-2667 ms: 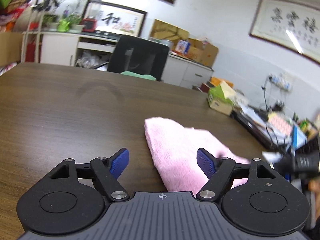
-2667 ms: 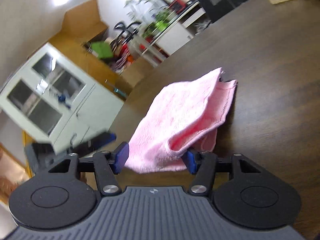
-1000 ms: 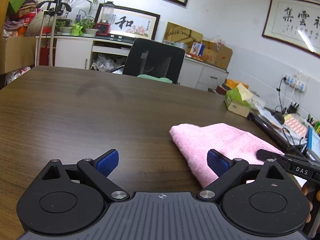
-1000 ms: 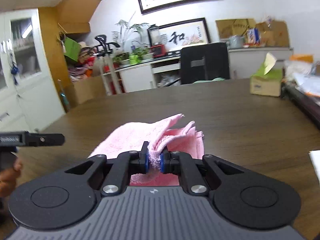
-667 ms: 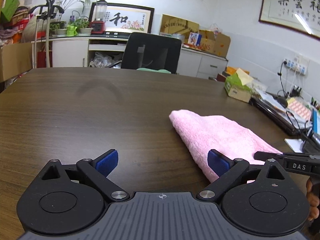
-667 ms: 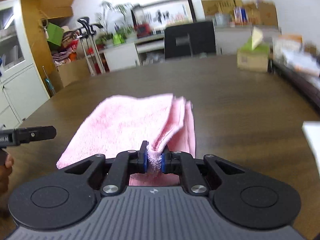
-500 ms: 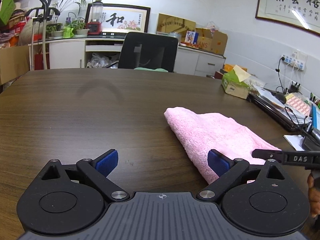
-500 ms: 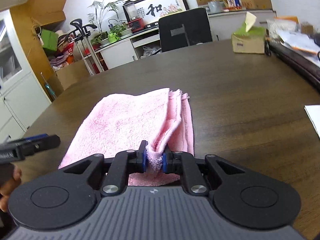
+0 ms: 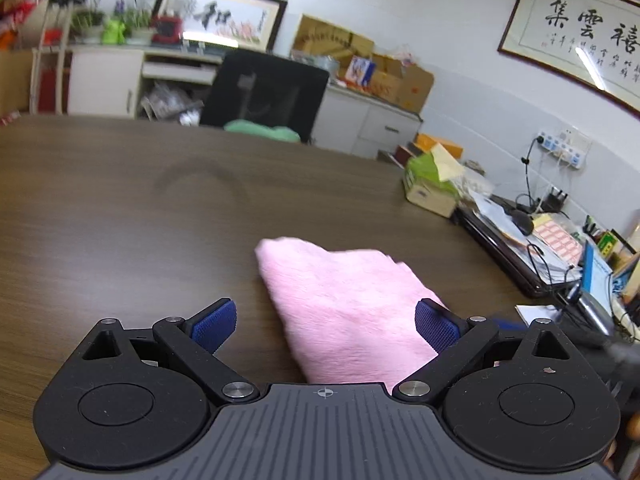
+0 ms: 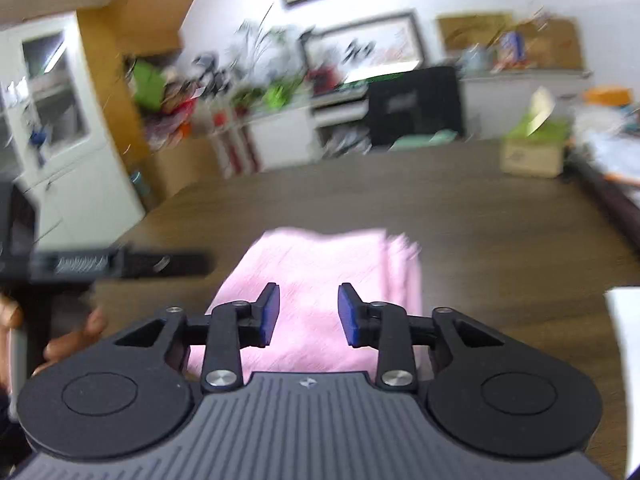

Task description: Fold towel

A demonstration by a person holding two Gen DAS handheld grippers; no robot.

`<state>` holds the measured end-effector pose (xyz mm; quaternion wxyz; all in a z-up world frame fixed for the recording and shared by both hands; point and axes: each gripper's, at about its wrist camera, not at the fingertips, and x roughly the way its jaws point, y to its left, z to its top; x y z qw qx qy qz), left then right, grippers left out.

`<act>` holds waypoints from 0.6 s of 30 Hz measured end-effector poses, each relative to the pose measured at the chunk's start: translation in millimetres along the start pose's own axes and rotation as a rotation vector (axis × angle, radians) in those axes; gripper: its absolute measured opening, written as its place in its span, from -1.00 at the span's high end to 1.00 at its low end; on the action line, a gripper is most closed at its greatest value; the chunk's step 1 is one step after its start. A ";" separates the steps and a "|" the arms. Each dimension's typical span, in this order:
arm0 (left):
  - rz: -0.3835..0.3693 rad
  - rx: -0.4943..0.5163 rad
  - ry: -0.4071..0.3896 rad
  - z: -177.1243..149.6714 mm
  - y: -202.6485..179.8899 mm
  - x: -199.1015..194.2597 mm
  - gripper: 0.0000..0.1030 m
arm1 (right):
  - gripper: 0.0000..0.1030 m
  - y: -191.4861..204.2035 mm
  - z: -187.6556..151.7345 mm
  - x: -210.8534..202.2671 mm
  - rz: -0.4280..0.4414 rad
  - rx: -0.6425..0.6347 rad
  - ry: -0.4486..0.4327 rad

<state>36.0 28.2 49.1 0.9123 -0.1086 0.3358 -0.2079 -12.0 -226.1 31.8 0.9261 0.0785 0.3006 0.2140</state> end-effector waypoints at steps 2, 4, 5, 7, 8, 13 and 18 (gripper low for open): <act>-0.029 -0.001 0.039 -2.2 -2.4 10.1 -0.81 | 0.35 -10.5 -5.5 20.9 -0.114 0.016 0.084; -0.078 0.004 0.098 -6.5 -5.8 23.7 -0.81 | 0.34 -16.5 -7.7 23.0 -0.091 0.013 0.078; -0.082 0.013 0.116 -8.1 -7.5 27.9 -0.81 | 0.34 -19.5 -7.2 23.1 -0.075 0.020 0.078; -0.001 0.069 0.144 -12.8 -15.2 40.1 -0.79 | 0.34 -23.6 -4.4 24.4 -0.056 0.031 0.091; 0.034 0.099 0.136 -14.8 -18.9 41.7 -0.79 | 0.34 -23.3 -3.4 25.5 -0.055 0.024 0.098; 0.118 0.177 0.134 -16.8 -27.7 47.7 -0.72 | 0.29 -10.3 5.8 42.5 -0.120 -0.075 0.114; 0.194 0.154 0.118 -7.1 -12.7 48.1 -0.67 | 0.28 0.5 12.8 53.3 -0.133 -0.091 0.131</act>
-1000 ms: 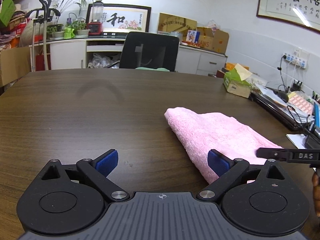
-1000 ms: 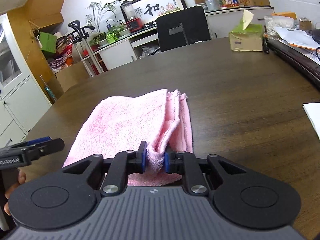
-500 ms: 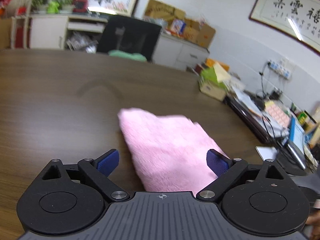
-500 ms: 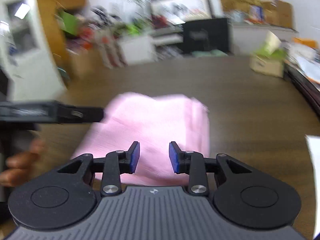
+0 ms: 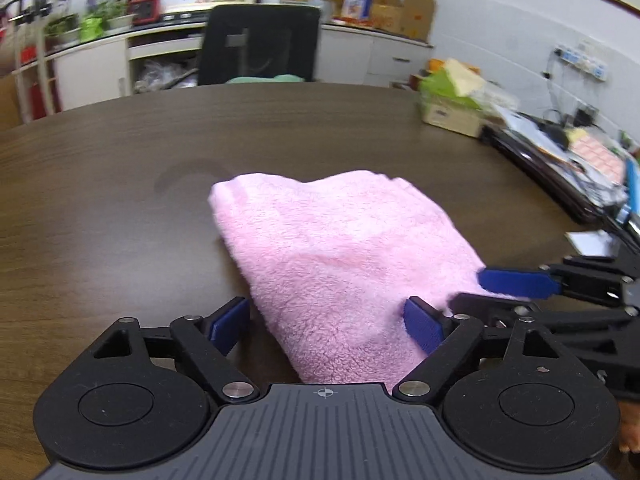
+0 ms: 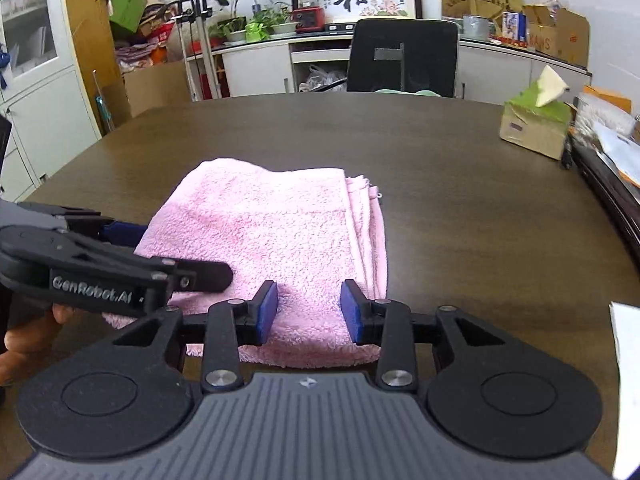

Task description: Fold towel

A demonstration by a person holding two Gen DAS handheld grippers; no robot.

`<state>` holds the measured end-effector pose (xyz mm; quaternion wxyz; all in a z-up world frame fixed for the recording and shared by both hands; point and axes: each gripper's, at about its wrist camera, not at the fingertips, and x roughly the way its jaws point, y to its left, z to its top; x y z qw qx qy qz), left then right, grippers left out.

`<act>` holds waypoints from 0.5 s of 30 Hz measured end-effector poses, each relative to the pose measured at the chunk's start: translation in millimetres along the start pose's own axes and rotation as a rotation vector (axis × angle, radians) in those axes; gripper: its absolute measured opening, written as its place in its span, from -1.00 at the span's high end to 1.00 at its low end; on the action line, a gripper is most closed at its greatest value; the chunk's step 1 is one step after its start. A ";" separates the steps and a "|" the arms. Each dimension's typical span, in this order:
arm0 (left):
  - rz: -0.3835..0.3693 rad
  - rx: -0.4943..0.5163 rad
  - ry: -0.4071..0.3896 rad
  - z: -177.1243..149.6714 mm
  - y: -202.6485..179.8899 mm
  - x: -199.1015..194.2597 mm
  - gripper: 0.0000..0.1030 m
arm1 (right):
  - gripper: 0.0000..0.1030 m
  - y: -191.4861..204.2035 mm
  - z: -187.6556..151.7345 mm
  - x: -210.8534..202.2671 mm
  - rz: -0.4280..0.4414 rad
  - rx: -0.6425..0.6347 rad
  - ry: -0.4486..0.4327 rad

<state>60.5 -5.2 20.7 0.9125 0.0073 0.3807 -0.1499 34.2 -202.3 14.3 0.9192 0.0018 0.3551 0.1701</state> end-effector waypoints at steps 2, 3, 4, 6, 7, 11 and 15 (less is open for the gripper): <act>0.033 -0.002 -0.010 2.1 6.5 1.3 -0.67 | 0.27 9.3 8.3 7.9 -0.008 0.006 0.021; 0.042 -0.009 -0.013 3.7 10.9 2.2 -0.67 | 0.27 14.7 11.8 11.9 -0.013 0.007 0.028; 0.052 -0.018 -0.016 5.4 16.2 3.2 -0.68 | 0.26 20.4 13.9 14.9 -0.021 -0.004 0.031; 0.071 -0.027 -0.024 9.6 23.9 6.2 -0.73 | 0.25 28.5 17.7 20.9 -0.032 -0.001 0.030; 0.086 -0.032 -0.031 12.1 28.0 8.9 -0.77 | 0.24 31.2 18.8 22.6 -0.033 0.002 0.029; 0.108 -0.051 -0.052 17.4 35.1 15.8 -0.79 | 0.23 34.8 24.5 31.6 -0.036 -0.004 0.014; 0.112 -0.055 -0.075 19.0 37.2 11.1 -0.77 | 0.21 25.7 22.7 31.5 0.007 0.014 -0.031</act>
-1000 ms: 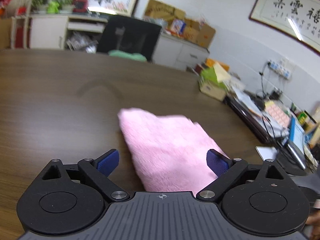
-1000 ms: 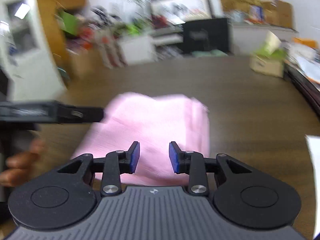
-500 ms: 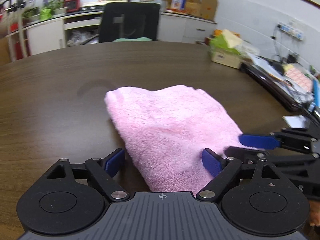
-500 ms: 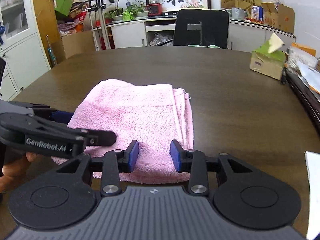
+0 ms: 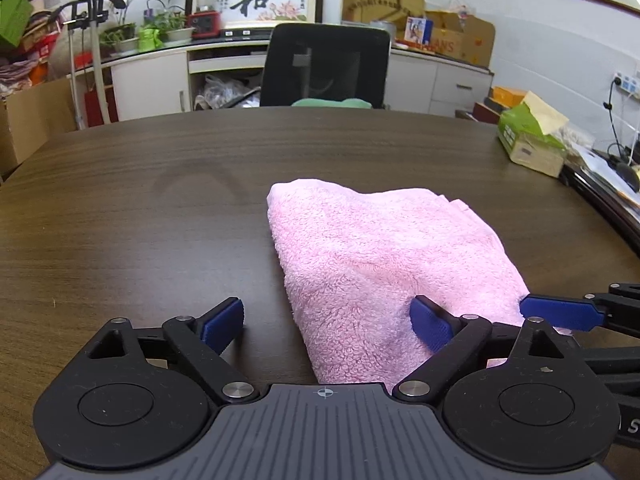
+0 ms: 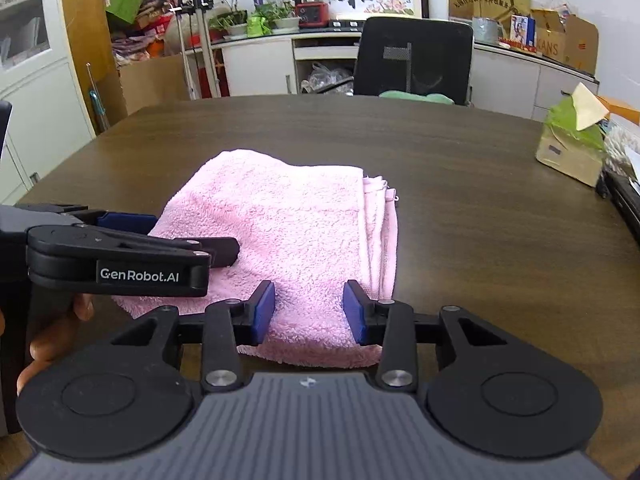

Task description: Fold towel

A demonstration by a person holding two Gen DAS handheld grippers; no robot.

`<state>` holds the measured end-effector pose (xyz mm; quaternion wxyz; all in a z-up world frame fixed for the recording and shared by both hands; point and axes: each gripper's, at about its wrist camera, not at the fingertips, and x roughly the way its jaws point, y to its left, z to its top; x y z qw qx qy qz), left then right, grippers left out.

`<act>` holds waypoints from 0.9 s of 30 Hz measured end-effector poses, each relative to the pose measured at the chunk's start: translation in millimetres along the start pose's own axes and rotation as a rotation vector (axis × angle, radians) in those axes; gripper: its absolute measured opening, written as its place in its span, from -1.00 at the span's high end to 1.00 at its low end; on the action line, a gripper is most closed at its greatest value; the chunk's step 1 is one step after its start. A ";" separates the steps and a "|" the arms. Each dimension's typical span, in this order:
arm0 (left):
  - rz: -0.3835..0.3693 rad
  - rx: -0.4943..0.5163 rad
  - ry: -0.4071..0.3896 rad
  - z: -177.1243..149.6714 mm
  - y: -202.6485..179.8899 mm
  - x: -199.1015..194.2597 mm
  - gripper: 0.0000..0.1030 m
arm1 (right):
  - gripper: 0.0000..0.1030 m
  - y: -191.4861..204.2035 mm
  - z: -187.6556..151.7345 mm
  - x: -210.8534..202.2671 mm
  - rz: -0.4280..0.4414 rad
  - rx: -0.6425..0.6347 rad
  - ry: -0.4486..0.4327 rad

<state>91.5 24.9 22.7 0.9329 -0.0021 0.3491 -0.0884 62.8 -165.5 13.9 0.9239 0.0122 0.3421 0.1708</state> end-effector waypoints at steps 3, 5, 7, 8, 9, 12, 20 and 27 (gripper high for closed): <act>0.020 0.003 -0.054 3.5 5.7 -19.9 -0.77 | 0.21 -4.8 -2.7 -10.3 0.032 0.026 -0.040; 0.044 -0.001 -0.106 7.4 13.6 -37.9 -0.80 | 0.19 -6.6 -3.8 -20.6 0.048 0.038 -0.086; 0.090 -0.032 -0.149 10.1 27.4 -56.6 -0.87 | 0.14 -4.3 -2.4 -24.9 0.043 0.029 -0.123; 0.106 -0.053 -0.167 10.1 34.7 -64.5 -0.88 | 0.14 -1.0 -1.5 -26.4 0.039 0.018 -0.141; 0.115 -0.074 -0.181 9.3 41.9 -70.8 -0.89 | 0.13 5.3 1.4 -24.1 0.042 -0.007 -0.147; 0.111 -0.120 -0.195 2.5 58.7 -80.2 -0.92 | 0.00 27.3 13.9 -6.7 0.061 -0.072 -0.131; 0.130 -0.112 -0.126 -18.6 61.1 -72.5 -0.92 | -0.11 68.6 27.9 60.4 -0.022 -0.118 -0.049; 0.130 -0.075 -0.105 -29.7 40.4 -66.8 -0.96 | -0.23 48.4 35.7 50.0 0.065 0.007 -0.086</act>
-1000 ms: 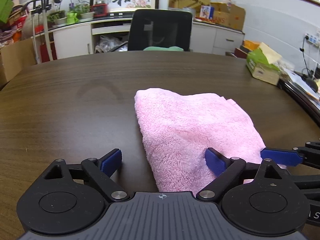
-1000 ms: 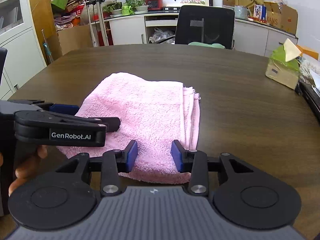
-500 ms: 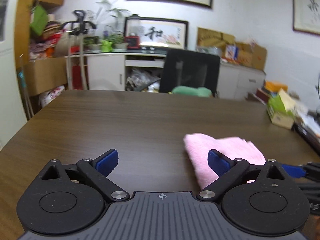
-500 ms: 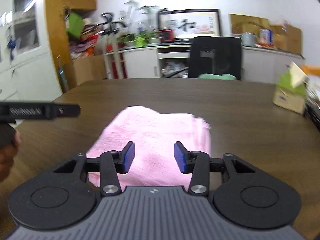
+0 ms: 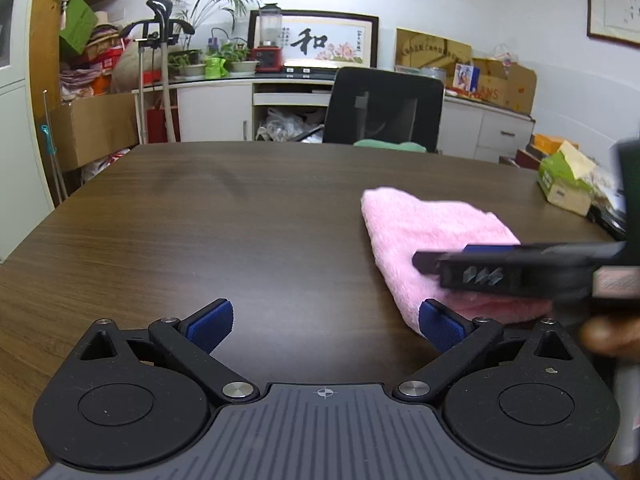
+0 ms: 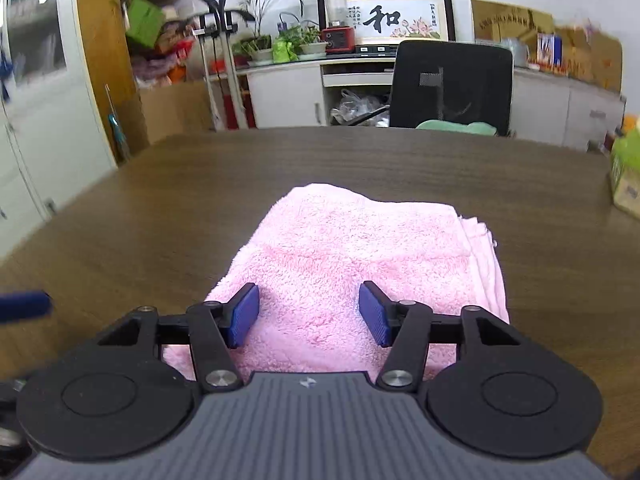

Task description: Fold towel

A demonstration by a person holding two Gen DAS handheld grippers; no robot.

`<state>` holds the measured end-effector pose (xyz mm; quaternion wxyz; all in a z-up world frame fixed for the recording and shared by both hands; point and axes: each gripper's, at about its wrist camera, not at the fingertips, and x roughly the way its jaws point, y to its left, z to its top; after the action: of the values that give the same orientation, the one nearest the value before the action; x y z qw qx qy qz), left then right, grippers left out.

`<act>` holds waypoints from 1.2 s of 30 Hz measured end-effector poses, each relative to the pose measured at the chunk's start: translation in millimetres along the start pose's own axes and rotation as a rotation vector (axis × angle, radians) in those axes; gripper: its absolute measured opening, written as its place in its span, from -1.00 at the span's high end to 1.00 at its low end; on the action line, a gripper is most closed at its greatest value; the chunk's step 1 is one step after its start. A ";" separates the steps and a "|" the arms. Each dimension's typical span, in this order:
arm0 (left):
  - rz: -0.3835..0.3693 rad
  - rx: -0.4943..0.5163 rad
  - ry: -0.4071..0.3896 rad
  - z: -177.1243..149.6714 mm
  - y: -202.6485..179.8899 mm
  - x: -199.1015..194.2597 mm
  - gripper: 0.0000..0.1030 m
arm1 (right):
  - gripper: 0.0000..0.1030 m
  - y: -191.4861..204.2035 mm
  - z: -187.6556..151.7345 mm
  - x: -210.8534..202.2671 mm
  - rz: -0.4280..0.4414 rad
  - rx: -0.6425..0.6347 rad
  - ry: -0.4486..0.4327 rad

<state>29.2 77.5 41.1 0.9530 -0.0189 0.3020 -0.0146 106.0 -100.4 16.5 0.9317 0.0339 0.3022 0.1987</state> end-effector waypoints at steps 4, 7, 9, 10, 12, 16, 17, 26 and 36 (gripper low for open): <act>0.016 0.006 0.013 -7.0 -10.5 1.2 -0.96 | -0.49 -16.5 -12.4 -45.5 -0.023 0.011 -0.080; 0.033 -0.007 0.003 -8.5 -14.1 0.0 -0.97 | -0.53 -26.4 -32.3 -73.2 -0.088 -0.036 -0.082; 0.038 -0.026 0.003 -10.5 -15.7 0.0 -1.00 | -0.56 -31.5 -41.6 -82.1 -0.112 -0.047 -0.064; 0.040 -0.039 0.005 -11.6 -16.8 0.0 -1.00 | -0.62 -34.2 -47.1 -85.8 -0.121 -0.046 -0.051; 0.049 -0.053 0.016 -14.0 -19.6 1.6 -1.00 | -0.67 -40.5 -57.3 -90.3 -0.137 -0.032 -0.017; 0.054 -0.048 0.042 -18.4 -27.3 6.9 -1.00 | -0.70 -51.8 -65.3 -92.4 -0.143 0.036 0.044; 0.057 -0.043 0.044 -19.3 -29.2 7.5 -1.00 | -0.70 -52.5 -66.7 -93.2 -0.149 0.036 0.048; 0.059 -0.021 0.065 -26.8 -42.5 10.9 -1.00 | -0.99 -42.3 -75.3 -87.7 -0.232 -0.037 0.106; 0.075 0.008 0.091 -29.6 -53.1 12.8 -1.00 | -0.99 -46.5 -73.9 -87.3 -0.235 -0.033 0.109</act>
<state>21.8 23.2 12.0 0.9382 -0.0029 0.3455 0.0193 15.3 -181.4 -4.2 0.9312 -0.0278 0.3509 0.0947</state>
